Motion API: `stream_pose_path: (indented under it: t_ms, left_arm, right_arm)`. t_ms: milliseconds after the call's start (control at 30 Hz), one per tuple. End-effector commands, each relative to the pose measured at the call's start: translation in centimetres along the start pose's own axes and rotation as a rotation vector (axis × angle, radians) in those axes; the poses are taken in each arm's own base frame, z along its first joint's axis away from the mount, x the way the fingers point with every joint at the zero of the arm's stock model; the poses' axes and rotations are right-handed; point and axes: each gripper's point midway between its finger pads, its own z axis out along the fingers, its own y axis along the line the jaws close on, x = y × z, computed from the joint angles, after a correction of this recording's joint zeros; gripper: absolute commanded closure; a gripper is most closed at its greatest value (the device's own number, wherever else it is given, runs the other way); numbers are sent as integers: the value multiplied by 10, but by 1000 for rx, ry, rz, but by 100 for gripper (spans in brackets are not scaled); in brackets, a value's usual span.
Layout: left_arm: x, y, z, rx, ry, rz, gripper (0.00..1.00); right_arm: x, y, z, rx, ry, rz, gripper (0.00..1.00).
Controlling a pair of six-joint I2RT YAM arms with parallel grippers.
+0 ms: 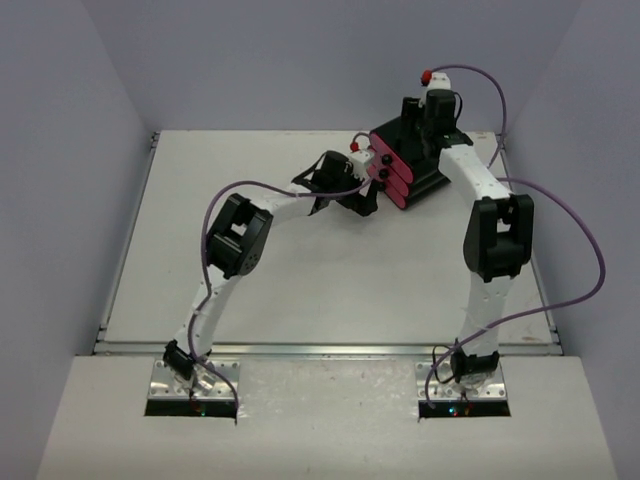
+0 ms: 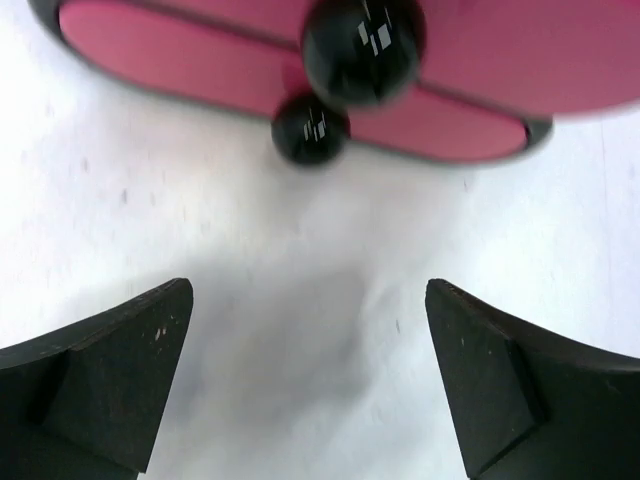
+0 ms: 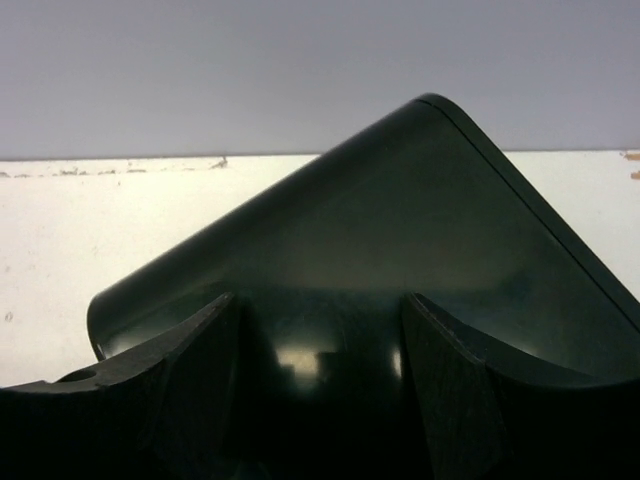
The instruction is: Organize the makeup
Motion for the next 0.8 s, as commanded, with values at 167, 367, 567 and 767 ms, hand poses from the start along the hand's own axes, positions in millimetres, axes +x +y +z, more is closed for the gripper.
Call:
stream_pose_path:
  t_ms: [167, 367, 567, 767]
  left_arm:
    - [-45, -12, -137, -117, 63, 136, 0]
    - [-51, 54, -274, -404, 1, 80, 0]
    - [11, 112, -397, -653, 26, 47, 0]
    - [70, 130, -458, -813, 22, 61, 0]
  right_arm:
    - [18, -26, -102, 132, 246, 113, 1]
    - [92, -46, -203, 185, 353, 160, 1]
    - [147, -54, -277, 180, 290, 250, 1]
    - [197, -38, -297, 89, 317, 327, 1]
